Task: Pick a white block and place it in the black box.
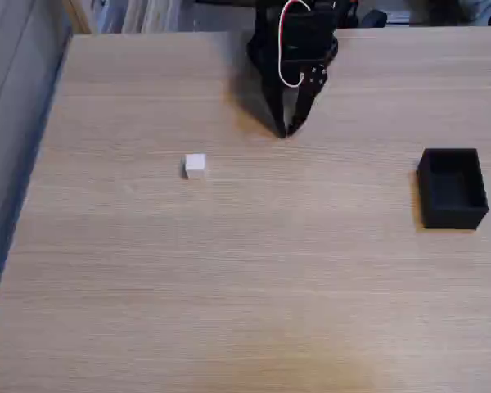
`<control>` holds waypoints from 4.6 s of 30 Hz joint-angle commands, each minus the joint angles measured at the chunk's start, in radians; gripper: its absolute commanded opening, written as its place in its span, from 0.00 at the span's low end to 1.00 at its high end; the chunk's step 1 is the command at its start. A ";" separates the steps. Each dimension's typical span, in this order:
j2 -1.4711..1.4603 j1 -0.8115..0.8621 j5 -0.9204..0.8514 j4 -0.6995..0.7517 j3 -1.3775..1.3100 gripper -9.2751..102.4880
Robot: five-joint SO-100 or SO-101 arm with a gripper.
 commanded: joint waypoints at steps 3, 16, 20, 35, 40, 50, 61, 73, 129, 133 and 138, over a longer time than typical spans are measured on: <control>0.005 0.032 -0.005 0.005 0.014 0.08; 0.000 0.061 -0.008 0.002 0.014 0.08; 0.002 0.072 -0.017 0.002 0.014 0.08; 0.003 0.074 -0.023 0.002 0.014 0.08; 0.002 0.072 -0.023 0.000 0.014 0.08; -0.006 0.069 -0.026 -0.003 0.014 0.08; -0.112 0.063 -0.046 0.011 -0.149 0.08; -0.499 0.206 -0.094 0.048 -0.515 0.24; -1.454 0.660 -0.601 -0.347 -0.951 0.35; -1.477 0.641 -0.584 -0.360 -0.965 0.35; -1.522 0.630 -0.569 -0.371 -1.000 0.35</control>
